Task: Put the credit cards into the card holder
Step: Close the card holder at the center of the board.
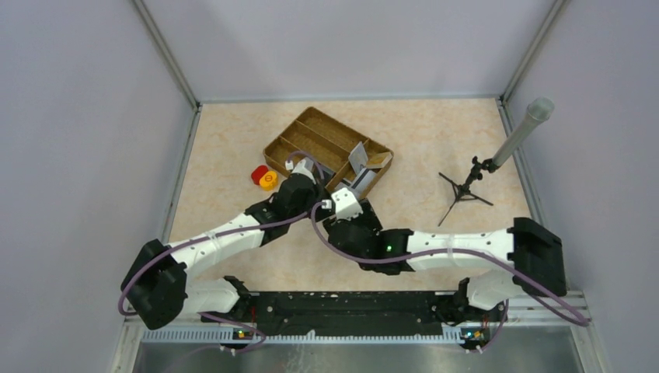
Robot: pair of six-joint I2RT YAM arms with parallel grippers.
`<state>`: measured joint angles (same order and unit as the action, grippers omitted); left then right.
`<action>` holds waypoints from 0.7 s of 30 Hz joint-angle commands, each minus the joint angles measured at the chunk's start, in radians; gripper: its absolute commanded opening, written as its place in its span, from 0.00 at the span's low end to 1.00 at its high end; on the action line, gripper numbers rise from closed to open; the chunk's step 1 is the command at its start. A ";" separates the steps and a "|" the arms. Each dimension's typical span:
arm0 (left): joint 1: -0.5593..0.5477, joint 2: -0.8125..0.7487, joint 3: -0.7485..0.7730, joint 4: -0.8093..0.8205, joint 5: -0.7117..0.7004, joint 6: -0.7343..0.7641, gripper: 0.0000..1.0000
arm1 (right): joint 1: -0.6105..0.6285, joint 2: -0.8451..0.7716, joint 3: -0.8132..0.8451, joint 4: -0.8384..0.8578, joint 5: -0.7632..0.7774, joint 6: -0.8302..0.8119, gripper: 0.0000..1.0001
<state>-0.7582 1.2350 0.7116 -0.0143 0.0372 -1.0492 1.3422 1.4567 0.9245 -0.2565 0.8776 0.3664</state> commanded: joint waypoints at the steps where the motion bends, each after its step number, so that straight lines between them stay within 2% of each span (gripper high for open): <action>1: 0.036 -0.025 -0.017 0.047 0.026 0.057 0.00 | 0.004 -0.175 0.005 -0.023 -0.099 0.000 0.77; 6: 0.096 -0.104 -0.105 0.198 0.144 0.148 0.00 | -0.196 -0.324 -0.092 -0.034 -0.518 0.039 0.79; 9: 0.133 -0.149 -0.152 0.272 0.302 0.222 0.00 | -0.360 -0.414 -0.212 0.081 -0.782 0.069 0.79; 14: 0.157 -0.237 -0.226 0.358 0.452 0.266 0.00 | -0.592 -0.501 -0.396 0.343 -1.209 0.186 0.79; 17: 0.170 -0.279 -0.261 0.439 0.538 0.242 0.00 | -0.660 -0.512 -0.481 0.498 -1.384 0.264 0.79; 21: 0.172 -0.303 -0.290 0.530 0.619 0.192 0.00 | -0.668 -0.482 -0.519 0.649 -1.516 0.327 0.78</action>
<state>-0.5930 0.9672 0.4450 0.3069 0.5102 -0.8280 0.6853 0.9756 0.4160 0.1123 -0.3649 0.5961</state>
